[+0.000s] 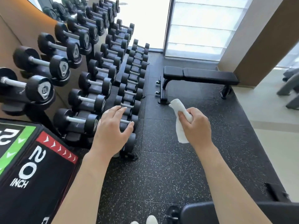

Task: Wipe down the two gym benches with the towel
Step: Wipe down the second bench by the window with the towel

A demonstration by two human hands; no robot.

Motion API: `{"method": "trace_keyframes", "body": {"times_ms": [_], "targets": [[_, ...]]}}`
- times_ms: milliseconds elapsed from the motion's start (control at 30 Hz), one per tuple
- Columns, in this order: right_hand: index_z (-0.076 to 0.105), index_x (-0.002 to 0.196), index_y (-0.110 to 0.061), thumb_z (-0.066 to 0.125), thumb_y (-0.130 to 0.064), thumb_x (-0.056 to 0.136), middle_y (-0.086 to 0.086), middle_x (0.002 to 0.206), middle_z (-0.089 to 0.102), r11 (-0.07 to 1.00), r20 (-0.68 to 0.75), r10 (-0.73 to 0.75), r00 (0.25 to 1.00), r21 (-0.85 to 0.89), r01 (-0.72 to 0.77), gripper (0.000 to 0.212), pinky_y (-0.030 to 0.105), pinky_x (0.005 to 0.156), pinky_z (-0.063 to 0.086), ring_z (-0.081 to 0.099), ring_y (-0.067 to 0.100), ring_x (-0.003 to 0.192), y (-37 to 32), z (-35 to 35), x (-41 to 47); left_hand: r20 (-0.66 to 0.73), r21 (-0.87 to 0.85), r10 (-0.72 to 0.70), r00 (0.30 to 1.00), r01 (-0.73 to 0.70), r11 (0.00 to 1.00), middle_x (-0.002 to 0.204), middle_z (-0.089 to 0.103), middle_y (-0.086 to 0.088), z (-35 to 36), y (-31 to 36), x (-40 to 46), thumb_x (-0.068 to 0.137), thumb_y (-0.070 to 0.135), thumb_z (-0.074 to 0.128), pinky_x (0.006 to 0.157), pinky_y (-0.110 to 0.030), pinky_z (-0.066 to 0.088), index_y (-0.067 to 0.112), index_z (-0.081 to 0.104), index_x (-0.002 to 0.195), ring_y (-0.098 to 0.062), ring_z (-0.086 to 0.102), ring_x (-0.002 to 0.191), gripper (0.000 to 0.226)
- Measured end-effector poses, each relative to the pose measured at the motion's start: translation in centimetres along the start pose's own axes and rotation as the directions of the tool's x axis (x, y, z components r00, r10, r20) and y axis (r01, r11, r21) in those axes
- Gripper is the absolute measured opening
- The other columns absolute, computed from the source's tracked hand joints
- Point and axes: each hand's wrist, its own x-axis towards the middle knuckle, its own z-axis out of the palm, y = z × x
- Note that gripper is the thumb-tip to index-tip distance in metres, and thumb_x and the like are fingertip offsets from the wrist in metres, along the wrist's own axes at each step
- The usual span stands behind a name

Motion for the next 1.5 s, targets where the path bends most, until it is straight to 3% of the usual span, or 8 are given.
{"method": "trace_keyframes", "body": {"times_ms": [367, 667, 1000, 1100, 1200, 1500], "targets": [[0.061, 0.086, -0.022, 0.061, -0.046, 0.1, -0.008, 0.077, 0.062, 0.996, -0.033, 0.084, 0.996, 0.016, -0.084, 0.028, 0.03, 0.058, 0.039, 0.058, 0.013, 0.067, 4.9, 0.8, 6.0, 0.05, 0.029, 0.11, 0.993, -0.111, 0.993, 0.159, 0.048, -0.003, 4.6, 2.5, 9.5, 0.1, 0.041, 0.063, 0.125, -0.049, 0.032, 0.015, 0.051, 0.154, -0.02, 0.034, 0.151, 0.061], [0.062, 0.091, -0.02, 0.062, -0.045, 0.099, -0.004, 0.083, 0.064, 0.989, -0.099, 0.149, 0.984, 0.001, -0.149, 0.027, 0.039, 0.064, 0.052, 0.06, 0.02, 0.072, 11.9, -1.9, 15.7, 0.086, 0.089, 0.19, 0.978, -0.198, 0.976, 0.158, 0.048, -0.004, 10.7, 9.0, 20.1, 0.1, 0.042, 0.064, 0.125, -0.052, 0.032, 0.015, 0.051, 0.154, -0.024, 0.036, 0.151, 0.062], [0.061, 0.088, -0.021, 0.061, -0.047, 0.099, -0.007, 0.08, 0.063, 0.989, -0.156, 0.148, 0.977, 0.031, -0.145, 0.028, 0.037, 0.062, 0.051, 0.059, 0.016, 0.068, 15.2, -4.3, 22.9, 0.082, 0.161, 0.249, 0.965, -0.26, 0.952, 0.156, 0.049, -0.005, 14.3, 14.1, 27.6, 0.099, 0.045, 0.065, 0.121, -0.055, 0.034, 0.015, 0.053, 0.152, -0.025, 0.038, 0.15, 0.062], [0.062, 0.089, -0.022, 0.061, -0.048, 0.099, -0.008, 0.081, 0.063, 0.99, -0.167, 0.144, 0.975, 0.021, -0.142, 0.028, 0.032, 0.06, 0.045, 0.059, 0.013, 0.068, 16.1, -4.2, 24.7, 0.081, 0.173, 0.265, 0.961, -0.276, 0.946, 0.155, 0.051, -0.007, 15.6, 14.8, 29.8, 0.096, 0.052, 0.056, 0.123, -0.053, 0.032, 0.013, 0.053, 0.152, -0.027, 0.039, 0.149, 0.068], [0.061, 0.087, -0.022, 0.06, -0.048, 0.099, -0.008, 0.079, 0.062, 0.989, -0.169, 0.143, 0.975, 0.002, -0.145, 0.029, 0.028, 0.058, 0.037, 0.057, 0.011, 0.067, 17.4, -3.9, 26.7, 0.092, 0.161, 0.276, 0.957, -0.288, 0.944, 0.155, 0.051, -0.007, 17.4, 15.2, 32.2, 0.099, 0.049, 0.061, 0.123, -0.051, 0.031, 0.013, 0.052, 0.152, -0.028, 0.039, 0.149, 0.065], [0.062, 0.089, -0.021, 0.059, -0.05, 0.099, -0.007, 0.082, 0.063, 0.986, -0.153, 0.153, 0.976, -0.044, -0.161, 0.031, 0.034, 0.063, 0.048, 0.059, 0.015, 0.069, 20.4, -0.4, 36.2, 0.114, 0.11, 0.265, 0.957, -0.277, 0.954, 0.157, 0.049, -0.007, 22.4, 14.3, 42.4, 0.097, 0.044, 0.066, 0.123, -0.055, 0.032, 0.014, 0.052, 0.153, -0.028, 0.038, 0.15, 0.065]]}}
